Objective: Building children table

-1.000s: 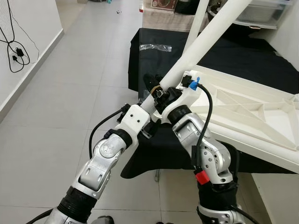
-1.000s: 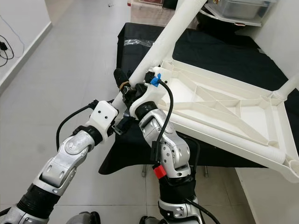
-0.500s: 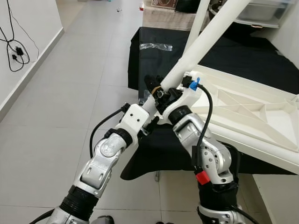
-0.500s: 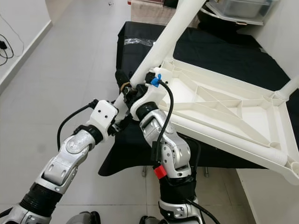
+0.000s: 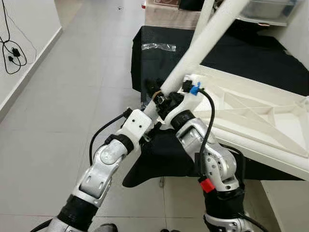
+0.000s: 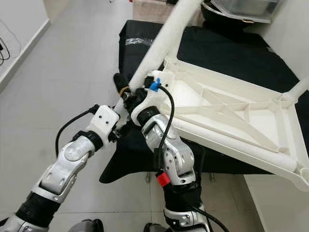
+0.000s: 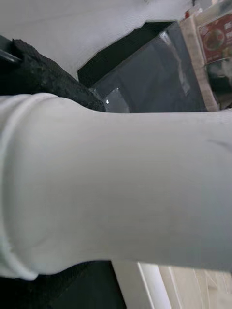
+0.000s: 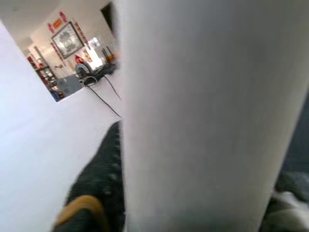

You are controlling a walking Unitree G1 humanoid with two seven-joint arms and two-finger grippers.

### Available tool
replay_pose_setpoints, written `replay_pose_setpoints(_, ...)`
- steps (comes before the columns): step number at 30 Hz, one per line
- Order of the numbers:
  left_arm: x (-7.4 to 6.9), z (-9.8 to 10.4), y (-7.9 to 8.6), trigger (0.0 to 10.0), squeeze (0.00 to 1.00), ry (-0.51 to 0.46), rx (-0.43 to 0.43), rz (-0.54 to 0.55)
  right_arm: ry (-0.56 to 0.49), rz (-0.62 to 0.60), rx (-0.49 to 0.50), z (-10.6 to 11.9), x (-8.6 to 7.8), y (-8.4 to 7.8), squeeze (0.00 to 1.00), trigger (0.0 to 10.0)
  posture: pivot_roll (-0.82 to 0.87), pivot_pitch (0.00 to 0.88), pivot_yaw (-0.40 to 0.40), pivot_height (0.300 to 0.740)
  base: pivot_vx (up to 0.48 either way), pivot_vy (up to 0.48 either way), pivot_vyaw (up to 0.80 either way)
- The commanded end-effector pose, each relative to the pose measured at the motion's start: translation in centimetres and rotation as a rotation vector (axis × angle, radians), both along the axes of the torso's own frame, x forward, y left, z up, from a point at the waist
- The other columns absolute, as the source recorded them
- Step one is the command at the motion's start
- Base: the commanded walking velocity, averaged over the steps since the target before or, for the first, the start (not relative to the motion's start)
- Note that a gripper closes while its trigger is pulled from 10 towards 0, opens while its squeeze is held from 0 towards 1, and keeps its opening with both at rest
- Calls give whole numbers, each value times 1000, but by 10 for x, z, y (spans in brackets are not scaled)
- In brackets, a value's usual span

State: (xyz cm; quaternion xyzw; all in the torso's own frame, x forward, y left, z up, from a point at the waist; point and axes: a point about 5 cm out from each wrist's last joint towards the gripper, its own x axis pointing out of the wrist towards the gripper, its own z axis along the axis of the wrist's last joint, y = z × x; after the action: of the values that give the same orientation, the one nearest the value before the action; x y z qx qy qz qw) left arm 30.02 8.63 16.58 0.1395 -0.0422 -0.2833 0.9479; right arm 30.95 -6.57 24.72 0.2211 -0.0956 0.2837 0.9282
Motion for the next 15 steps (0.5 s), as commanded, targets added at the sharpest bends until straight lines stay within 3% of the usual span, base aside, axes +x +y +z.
replay_pose_setpoints(1, -7, 3, 0, 10000, 0, 13, -15, -65, -27, 38, 9, 1, 1, -4, 1000, 10000, 75, 119, -104, 740, 0, 0, 0)
replay_pose_setpoints(4, -10, 6, 5, 10000, 0, 23, -35, -76, -46, 84, -17, 2, 2, -6, 1000, 10000, 78, 119, -102, 740, 0, 0, 0)
replay_pose_setpoints(5, -12, 7, 7, 10000, 0, 31, -41, -92, -45, 94, -19, 2, 5, -9, 0, 10000, 79, 120, -99, 740, 0, 0, 0)
replay_pose_setpoints(12, -30, 7, 19, 10000, 0, 98, -23, -203, -26, 314, 1, -4, 8, -22, 0, 10000, 86, 123, -100, 740, 0, 0, 0)
replay_pose_setpoints(15, -43, 8, 24, 10000, 0, 170, -73, -259, -47, 433, -9, -5, 6, -27, 0, 10000, 98, 129, -95, 740, 0, 0, 0)
